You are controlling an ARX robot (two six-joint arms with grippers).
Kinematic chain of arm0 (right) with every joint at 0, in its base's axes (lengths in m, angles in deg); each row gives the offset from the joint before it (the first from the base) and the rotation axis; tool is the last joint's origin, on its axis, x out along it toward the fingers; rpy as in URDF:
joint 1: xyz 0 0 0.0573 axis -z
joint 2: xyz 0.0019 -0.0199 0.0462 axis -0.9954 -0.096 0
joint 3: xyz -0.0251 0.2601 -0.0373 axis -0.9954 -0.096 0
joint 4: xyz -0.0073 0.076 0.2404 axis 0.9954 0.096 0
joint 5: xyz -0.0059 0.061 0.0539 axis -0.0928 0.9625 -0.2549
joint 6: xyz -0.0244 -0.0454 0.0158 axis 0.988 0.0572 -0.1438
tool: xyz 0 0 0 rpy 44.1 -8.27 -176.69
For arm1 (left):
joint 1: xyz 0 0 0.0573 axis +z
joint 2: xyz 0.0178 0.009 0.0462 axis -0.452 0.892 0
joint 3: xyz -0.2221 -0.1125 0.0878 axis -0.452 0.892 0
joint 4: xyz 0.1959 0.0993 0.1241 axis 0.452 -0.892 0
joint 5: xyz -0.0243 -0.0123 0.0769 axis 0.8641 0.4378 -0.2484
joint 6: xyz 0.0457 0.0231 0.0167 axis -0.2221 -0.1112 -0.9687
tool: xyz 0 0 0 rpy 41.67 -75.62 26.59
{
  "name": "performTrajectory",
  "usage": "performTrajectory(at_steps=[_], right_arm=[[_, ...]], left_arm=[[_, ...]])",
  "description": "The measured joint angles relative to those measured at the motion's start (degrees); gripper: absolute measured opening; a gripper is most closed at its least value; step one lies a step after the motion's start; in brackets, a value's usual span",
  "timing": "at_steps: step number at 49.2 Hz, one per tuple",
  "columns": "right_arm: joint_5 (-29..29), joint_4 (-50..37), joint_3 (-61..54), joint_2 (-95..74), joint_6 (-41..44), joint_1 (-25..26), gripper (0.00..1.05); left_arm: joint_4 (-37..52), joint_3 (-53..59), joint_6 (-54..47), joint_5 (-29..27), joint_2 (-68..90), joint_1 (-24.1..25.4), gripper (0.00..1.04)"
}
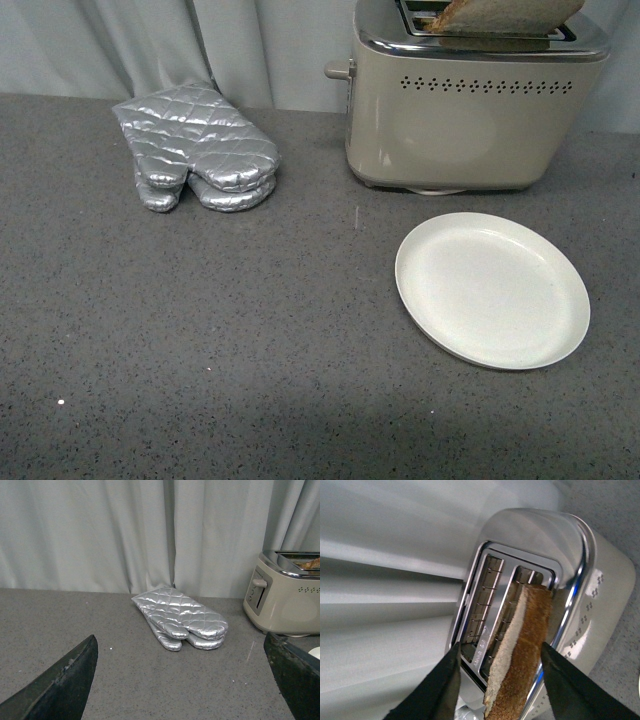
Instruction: Put bread into toaster
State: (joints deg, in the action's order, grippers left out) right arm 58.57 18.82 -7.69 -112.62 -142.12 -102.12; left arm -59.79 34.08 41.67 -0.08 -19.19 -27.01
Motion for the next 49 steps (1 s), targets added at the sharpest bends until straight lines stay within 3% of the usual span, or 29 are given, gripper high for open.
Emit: performTrajectory(at_steps=[12,19,25,38,43,49], right_arm=[[-0.3,-7.8,-1.5,4.9,16.4,0.5,0.97],[0.0,-14.8,-7.2,9.8,30.2,-0.3,0.95],[-0.3,-22.6,-17.5,16.8,48.7,-1.4,0.95],[-0.2,-34.6,-39.4,31.6,77.0,-1.8,0.95],[5.6,-45.9,-50.6,39.1,79.8,0.0,0.78],[8.6,-47.6,-58.1,45.0,80.7,2.9,0.57]], left_arm=[[0.0,0.0,0.0,0.0,0.0,0.0,0.98],[0.0,0.0,0.0,0.0,0.0,0.0,0.98],[0.0,0.0,0.0,0.0,0.0,0.0,0.98],[0.0,0.0,0.0,0.0,0.0,0.0,0.98],[0.0,0.0,0.0,0.0,0.0,0.0,0.98],[0.0,0.0,0.0,0.0,0.0,0.0,0.98]])
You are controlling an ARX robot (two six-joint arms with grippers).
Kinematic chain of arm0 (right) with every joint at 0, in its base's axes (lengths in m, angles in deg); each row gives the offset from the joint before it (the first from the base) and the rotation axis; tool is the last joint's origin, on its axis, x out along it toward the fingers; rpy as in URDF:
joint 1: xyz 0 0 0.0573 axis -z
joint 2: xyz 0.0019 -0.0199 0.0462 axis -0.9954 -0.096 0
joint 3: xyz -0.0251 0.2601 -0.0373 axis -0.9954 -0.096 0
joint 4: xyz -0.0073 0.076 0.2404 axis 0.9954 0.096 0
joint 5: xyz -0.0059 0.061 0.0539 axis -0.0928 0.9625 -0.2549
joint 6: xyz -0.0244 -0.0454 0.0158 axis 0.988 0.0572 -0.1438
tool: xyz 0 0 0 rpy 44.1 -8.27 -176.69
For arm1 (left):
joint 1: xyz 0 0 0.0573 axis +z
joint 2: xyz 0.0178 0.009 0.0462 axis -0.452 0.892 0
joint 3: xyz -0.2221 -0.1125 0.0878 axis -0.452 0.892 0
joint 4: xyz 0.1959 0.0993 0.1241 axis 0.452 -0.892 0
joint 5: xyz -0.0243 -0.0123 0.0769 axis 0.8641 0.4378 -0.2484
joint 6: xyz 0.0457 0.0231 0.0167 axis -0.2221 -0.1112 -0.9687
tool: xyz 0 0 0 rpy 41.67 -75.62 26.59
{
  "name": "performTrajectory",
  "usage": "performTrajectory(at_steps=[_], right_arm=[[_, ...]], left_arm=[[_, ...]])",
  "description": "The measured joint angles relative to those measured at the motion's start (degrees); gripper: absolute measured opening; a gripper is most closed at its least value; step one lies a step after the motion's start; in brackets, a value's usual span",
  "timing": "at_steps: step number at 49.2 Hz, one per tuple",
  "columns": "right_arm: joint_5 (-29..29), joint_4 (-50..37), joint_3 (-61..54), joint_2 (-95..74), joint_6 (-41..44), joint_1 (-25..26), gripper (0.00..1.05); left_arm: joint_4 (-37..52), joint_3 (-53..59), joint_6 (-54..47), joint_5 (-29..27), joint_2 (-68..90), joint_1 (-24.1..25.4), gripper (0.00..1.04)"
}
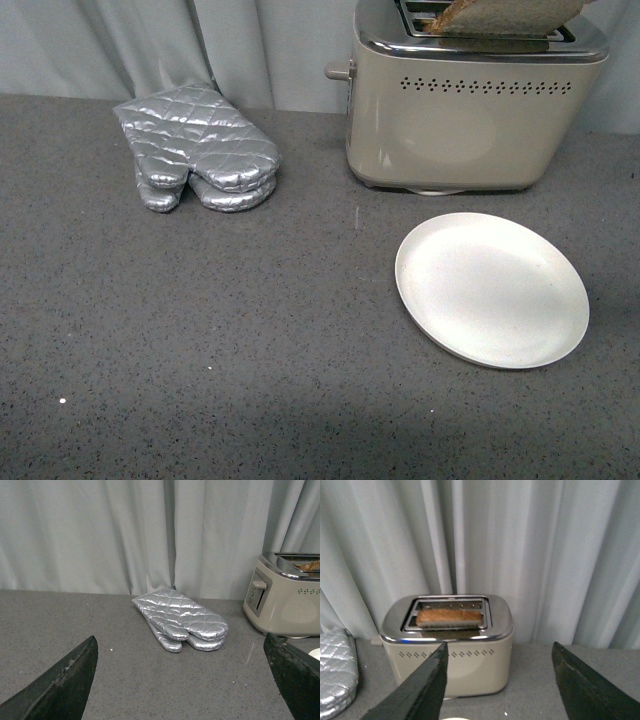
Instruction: Put bread into toaster
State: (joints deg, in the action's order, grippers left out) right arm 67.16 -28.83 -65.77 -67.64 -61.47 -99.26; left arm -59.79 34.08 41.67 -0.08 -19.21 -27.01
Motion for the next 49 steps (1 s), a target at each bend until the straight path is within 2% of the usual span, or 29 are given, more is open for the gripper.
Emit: performTrajectory(at_steps=[14,25,29,34,49], right_arm=[[5.9,1.0,-10.0,10.6,0.5,6.2,0.00],[8.8,4.7,-14.4,18.3,0.6,9.2,0.00],[13.8,6.9,-15.6,21.6,0.6,13.1,0.00],[13.9,8.9,-16.5,24.9,0.5,14.6,0.00],[14.2,12.7,-19.7,32.1,0.5,14.6,0.00]], left_arm=[[0.0,0.0,0.0,0.0,0.0,0.0,0.98],[0.0,0.0,0.0,0.0,0.0,0.0,0.98],[0.0,0.0,0.0,0.0,0.0,0.0,0.98],[0.0,0.0,0.0,0.0,0.0,0.0,0.98],[0.0,0.0,0.0,0.0,0.0,0.0,0.98]])
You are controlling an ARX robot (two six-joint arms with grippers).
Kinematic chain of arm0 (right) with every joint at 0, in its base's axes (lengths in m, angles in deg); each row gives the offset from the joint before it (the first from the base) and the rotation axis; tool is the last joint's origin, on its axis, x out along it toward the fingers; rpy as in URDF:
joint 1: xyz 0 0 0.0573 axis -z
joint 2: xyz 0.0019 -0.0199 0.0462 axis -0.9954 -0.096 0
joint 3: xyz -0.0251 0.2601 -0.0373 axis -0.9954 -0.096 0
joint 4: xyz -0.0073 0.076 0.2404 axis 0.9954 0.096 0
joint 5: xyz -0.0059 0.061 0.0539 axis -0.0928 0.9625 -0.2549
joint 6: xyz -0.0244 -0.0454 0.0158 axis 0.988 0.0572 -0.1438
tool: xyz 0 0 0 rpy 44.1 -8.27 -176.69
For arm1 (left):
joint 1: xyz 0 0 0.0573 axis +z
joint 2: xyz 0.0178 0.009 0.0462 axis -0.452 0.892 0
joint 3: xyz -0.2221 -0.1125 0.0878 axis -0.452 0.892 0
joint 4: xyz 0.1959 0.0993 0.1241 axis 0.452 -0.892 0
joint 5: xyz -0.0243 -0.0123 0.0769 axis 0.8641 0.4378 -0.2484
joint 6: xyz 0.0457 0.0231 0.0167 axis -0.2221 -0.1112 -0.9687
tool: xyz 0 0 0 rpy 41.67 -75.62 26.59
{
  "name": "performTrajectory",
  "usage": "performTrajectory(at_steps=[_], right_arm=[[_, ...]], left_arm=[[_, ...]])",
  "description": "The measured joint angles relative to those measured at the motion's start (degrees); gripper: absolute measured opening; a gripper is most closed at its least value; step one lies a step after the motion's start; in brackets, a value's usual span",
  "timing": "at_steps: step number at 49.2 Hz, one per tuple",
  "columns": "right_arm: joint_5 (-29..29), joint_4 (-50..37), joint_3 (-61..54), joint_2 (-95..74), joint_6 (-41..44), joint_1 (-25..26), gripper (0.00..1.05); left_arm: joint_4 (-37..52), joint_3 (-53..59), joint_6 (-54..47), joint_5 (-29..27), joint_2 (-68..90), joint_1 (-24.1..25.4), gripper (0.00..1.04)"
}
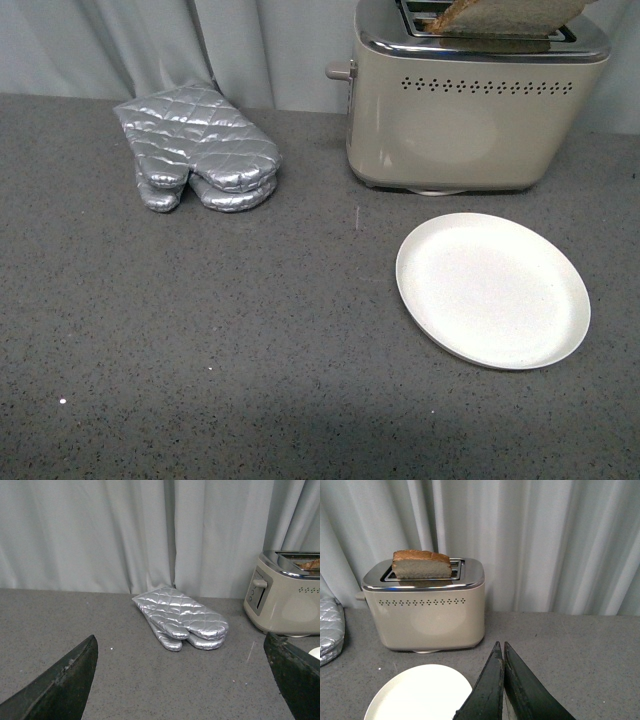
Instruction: Put bread into toaster
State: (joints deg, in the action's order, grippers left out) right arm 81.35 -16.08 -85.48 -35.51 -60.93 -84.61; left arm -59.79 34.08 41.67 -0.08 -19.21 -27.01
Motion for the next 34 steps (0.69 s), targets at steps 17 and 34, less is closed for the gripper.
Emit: performTrajectory(at_steps=[17,34], right_arm=[[0.0,8.9,0.0,9.4,0.0,0.0,0.00],[0.0,15.0,0.0,15.6,0.0,0.0,0.00]], left_arm=[[0.0,0.0,0.0,0.0,0.0,0.0,0.98],[0.0,0.0,0.0,0.0,0.0,0.0,0.98]])
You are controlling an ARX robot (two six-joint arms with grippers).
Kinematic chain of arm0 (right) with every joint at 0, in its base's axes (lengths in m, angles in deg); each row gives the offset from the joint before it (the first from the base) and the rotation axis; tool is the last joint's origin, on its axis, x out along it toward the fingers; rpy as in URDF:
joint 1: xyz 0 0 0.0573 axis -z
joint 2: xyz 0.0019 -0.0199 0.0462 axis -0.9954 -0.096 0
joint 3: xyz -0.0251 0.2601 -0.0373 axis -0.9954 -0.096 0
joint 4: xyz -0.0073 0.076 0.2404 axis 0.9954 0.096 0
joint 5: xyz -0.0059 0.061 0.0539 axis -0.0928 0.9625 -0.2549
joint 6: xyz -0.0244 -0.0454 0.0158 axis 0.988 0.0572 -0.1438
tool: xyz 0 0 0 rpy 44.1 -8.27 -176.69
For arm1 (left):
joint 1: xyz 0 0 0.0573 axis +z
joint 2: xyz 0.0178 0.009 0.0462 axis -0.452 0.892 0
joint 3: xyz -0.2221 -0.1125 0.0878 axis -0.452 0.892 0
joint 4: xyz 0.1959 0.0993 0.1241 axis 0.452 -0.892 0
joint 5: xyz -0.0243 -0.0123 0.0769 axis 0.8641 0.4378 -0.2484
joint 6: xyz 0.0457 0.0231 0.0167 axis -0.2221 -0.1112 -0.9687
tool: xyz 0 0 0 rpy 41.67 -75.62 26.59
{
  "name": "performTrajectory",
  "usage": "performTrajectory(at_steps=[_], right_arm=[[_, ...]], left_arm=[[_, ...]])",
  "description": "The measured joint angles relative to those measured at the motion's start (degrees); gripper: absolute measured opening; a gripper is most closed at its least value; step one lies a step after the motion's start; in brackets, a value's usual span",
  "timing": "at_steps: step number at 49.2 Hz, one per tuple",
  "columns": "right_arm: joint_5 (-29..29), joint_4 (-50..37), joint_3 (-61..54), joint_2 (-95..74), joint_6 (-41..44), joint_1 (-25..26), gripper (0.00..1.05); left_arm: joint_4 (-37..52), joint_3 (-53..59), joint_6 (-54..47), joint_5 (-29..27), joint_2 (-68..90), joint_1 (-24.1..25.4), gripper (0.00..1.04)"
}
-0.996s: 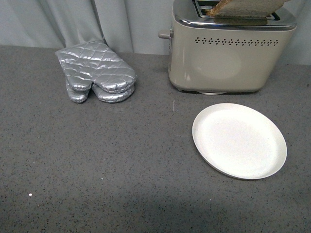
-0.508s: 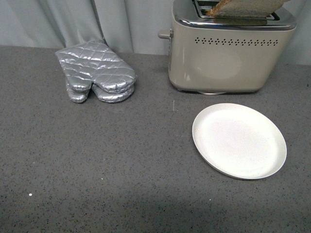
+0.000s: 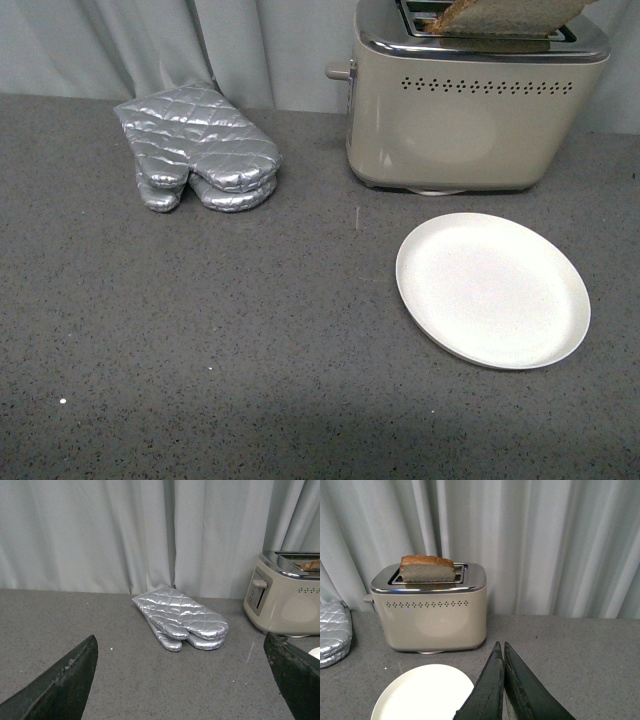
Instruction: Put bread into toaster
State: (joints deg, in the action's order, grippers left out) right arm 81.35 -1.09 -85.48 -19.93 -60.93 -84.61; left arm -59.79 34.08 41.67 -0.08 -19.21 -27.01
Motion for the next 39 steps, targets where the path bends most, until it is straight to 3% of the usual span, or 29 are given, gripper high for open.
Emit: performTrajectory(at_steps=[16,27,39], right_arm=[[0.1,11.6,0.0,11.5,0.1,0.0,0.01],[0.1,11.9,0.0,11.6,0.1,0.0,0.50],[0.1,11.9,0.0,11.6,0.1,0.0,0.95]], left_arm=[[0.0,0.0,0.0,0.0,0.0,0.0,0.98],[0.0,0.0,0.0,0.0,0.0,0.0,0.98],[0.0,0.0,0.0,0.0,0.0,0.0,0.98]])
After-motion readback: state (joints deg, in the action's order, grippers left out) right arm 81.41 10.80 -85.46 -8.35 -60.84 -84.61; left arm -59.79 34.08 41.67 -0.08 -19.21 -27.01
